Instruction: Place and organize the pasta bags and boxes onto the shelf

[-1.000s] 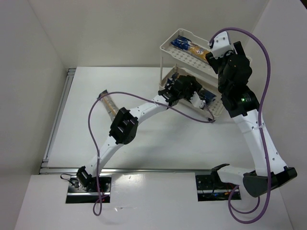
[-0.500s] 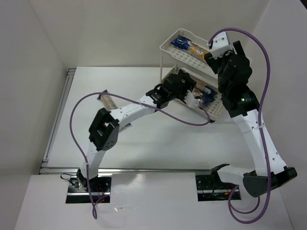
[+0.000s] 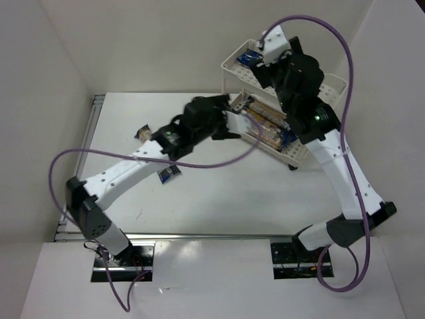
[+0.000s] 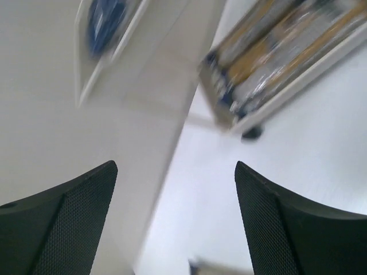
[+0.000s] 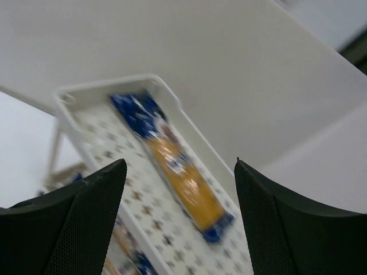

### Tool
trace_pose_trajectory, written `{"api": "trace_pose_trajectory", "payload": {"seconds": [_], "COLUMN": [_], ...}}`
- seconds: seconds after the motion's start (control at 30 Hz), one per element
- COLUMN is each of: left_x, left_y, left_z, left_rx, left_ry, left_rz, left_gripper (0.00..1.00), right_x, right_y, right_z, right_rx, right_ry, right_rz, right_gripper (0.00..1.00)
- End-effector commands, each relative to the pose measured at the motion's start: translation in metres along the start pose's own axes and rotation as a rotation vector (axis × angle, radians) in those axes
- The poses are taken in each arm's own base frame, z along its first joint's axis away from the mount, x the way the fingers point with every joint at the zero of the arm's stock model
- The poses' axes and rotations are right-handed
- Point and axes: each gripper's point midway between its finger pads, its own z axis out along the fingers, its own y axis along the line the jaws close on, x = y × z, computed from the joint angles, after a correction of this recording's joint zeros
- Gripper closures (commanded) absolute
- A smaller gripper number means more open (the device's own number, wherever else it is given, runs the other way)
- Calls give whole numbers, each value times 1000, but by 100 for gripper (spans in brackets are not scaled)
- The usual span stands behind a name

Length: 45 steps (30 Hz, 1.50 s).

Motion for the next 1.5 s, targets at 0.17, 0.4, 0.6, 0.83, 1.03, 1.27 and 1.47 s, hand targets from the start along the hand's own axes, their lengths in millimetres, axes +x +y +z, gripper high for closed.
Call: {"api": "trace_pose_trajectory", "payload": {"seconds": [0.17, 0.4, 0.6, 0.83, 1.03, 1.27, 1.47], "left_x": [200, 269, 306, 319, 319, 318, 316], "left_y": [118, 76, 39, 25, 30, 32, 37], "left_z": [-221, -331, -362, -360, -361, -359, -363], "left_rx": [-754, -1091, -1231, -1224, -1222, -1210, -1223], "left_ry": [310, 329, 333, 370, 371, 372, 365], "left_rz": [-907, -1228, -1447, -1463, -1440, -1434, -1413], "left_gripper": [8, 7, 7, 7, 7, 7, 7], "right_x": [-46, -39, 24, 99, 135, 169, 186], "right_y": [177, 374, 516, 588, 599, 615, 625], "right_z": [63, 58, 34, 29, 38, 29, 8], "right_rx": [-459, -788, -947, -918, -843, -863, -948], "right_ry": [-19, 22, 145, 268, 328, 404, 444], "right_rz": [283, 263, 218, 178, 166, 151, 84], "right_gripper": [18, 11, 4, 3, 3, 9, 60]}}
